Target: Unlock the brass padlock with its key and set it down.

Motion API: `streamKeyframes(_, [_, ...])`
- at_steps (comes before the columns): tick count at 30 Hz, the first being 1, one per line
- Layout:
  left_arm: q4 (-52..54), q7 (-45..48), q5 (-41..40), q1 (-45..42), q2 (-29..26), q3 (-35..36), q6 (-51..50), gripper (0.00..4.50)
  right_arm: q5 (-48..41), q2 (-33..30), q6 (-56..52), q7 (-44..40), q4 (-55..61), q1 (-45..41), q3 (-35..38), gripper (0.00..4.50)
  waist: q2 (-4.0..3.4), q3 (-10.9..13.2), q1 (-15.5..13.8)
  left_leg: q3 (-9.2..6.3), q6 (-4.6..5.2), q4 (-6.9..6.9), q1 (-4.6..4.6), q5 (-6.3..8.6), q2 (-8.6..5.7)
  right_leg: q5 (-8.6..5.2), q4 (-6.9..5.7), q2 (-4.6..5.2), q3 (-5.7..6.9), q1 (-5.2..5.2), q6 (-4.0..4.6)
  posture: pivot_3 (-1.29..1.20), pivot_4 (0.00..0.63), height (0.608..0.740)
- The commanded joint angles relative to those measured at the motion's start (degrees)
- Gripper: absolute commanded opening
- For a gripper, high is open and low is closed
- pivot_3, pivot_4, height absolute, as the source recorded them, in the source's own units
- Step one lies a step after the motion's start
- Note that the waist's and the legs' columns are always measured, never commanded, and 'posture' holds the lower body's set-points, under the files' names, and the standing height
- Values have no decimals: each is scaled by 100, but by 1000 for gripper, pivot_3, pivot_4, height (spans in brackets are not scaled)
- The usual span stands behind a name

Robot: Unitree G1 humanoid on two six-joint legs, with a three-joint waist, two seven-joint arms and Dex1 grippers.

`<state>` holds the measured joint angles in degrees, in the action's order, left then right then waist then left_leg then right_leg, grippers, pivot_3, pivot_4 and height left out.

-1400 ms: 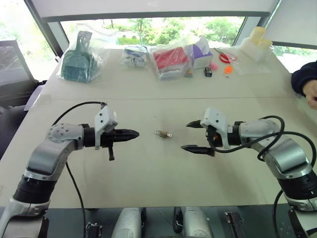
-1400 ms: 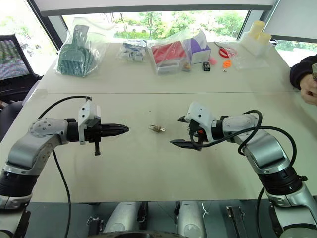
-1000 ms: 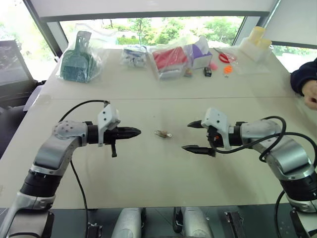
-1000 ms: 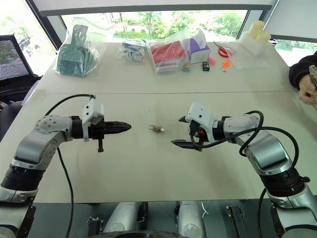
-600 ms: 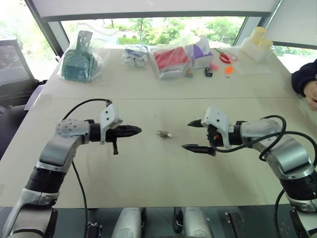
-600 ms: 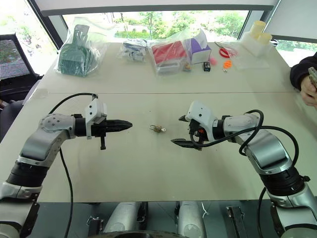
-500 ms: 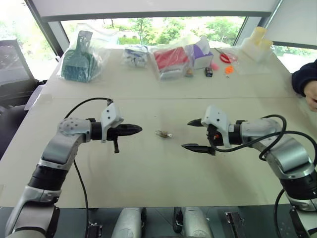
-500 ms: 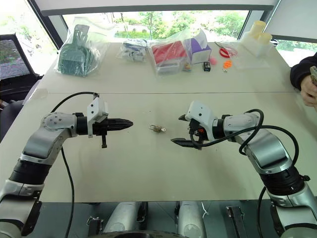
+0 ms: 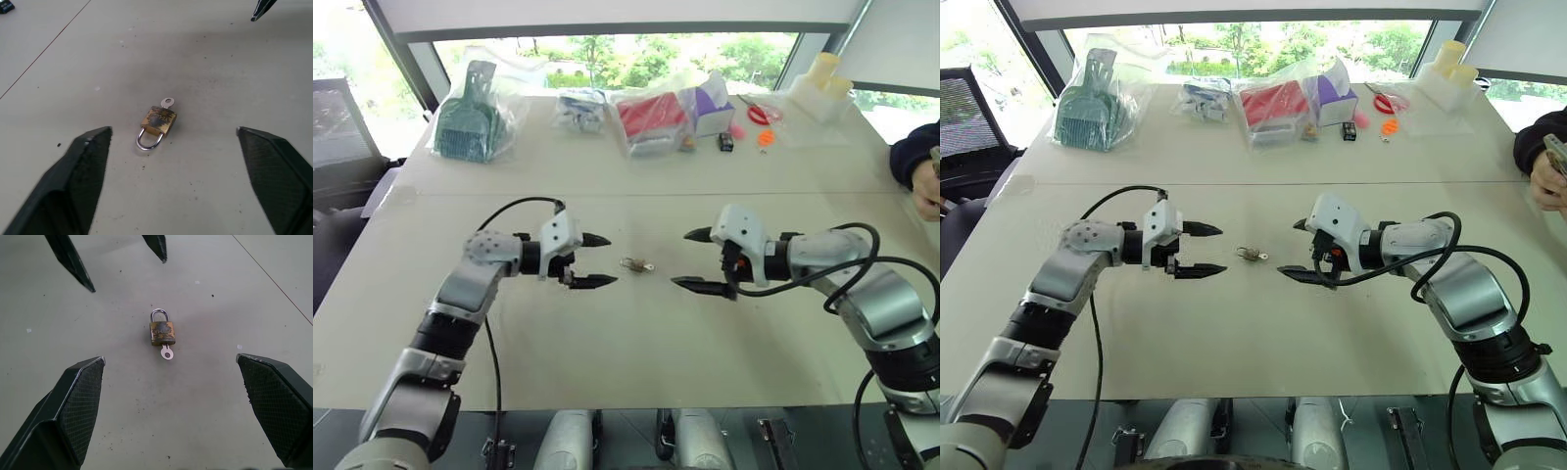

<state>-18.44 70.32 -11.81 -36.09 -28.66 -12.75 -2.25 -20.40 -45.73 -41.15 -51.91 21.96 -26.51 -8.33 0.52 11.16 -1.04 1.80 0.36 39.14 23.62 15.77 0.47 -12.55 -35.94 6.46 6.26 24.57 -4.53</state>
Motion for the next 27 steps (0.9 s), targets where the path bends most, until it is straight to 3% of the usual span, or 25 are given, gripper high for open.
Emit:
streamKeyframes(1, [-768,325,214,-408,240,-163,756,4442,-33,-1,-24,130,364,146,174,4500,1,0,3,0,0,0,0,0,0,0,0,1,0,-1,0,0,150,740])
streamKeyframes(12, [-3709,623,941,-1595,1043,-316,2290,4442,-148,-153,-454,496,1017,585,462,4500,5,1,21,-1,2,0,1,1,-1,1,-1,3,4,0,-1,0,150,740])
streamKeyframes(22, [-4720,554,1247,-1982,1280,-185,2814,4442,-196,-210,-724,662,1332,733,650,4500,9,0,9,-3,2,4,1,1,-3,1,-2,7,5,-3,-2,0,150,740])
streamKeyframes(25, [-4829,528,1323,-1990,1324,-154,2873,3679,-201,-229,-742,678,1352,741,663,4500,9,-1,6,-5,2,4,0,1,-3,1,-2,7,6,-5,-2,0,150,740])
streamKeyframes(27, [-4881,494,1354,-1994,1340,-146,2883,2876,-192,-230,-739,689,1339,724,647,4500,10,-1,5,-5,2,7,-1,1,-3,2,-2,7,6,-7,-3,0,150,740])
